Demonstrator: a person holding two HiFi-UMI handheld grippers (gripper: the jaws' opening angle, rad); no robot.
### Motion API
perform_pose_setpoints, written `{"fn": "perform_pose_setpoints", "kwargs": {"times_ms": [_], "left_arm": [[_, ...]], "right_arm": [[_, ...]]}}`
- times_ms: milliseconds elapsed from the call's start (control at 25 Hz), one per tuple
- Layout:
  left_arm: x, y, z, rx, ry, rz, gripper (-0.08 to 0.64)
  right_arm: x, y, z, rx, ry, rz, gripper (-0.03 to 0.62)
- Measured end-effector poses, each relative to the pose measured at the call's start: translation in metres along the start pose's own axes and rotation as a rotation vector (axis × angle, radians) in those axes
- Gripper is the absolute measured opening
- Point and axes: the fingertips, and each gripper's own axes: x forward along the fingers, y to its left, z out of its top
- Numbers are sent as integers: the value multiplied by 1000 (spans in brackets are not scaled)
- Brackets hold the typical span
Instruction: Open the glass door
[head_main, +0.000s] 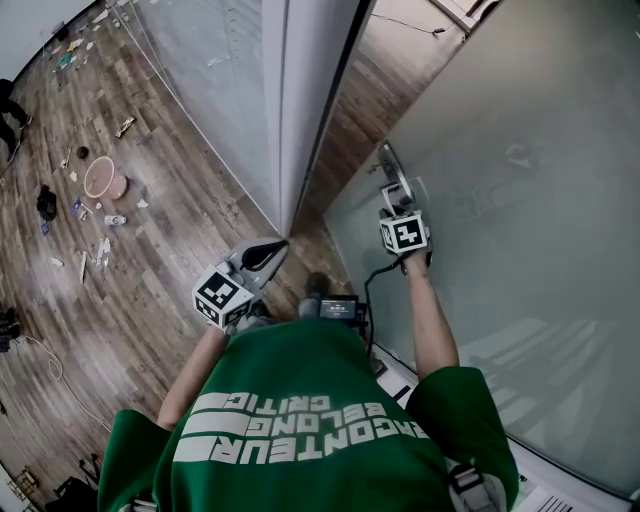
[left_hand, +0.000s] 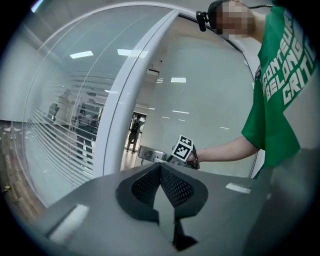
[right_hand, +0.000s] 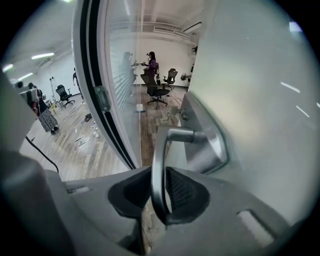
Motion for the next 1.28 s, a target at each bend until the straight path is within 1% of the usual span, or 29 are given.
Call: {"fn": "perform_pose_setpoints", "kwargs": {"times_ms": [120, 240, 440, 720, 1080, 1200, 1280], "left_arm": [[2, 0, 0, 3, 4, -5, 17], [4, 0, 6, 6, 4, -9, 17], [13, -1, 8, 11, 3, -16, 15], [34, -3, 11, 15, 7, -38, 15], [68, -10, 10, 19, 24, -68, 17], [80, -18, 12, 3, 33, -83, 17], [89, -20, 16, 15, 26, -80, 17]], "right_arm": [[-5, -11, 1, 7, -24, -38, 60], [-6, -22, 5, 5, -34, -45, 60], [-3, -46, 0, 77, -32, -27, 69], [3, -83, -1, 111, -45, -70, 69], [11, -131, -6, 104, -52, -138, 32], [11, -148, -8, 126, -58, -152, 31], [7, -160, -9, 148, -61, -159, 29]]}}
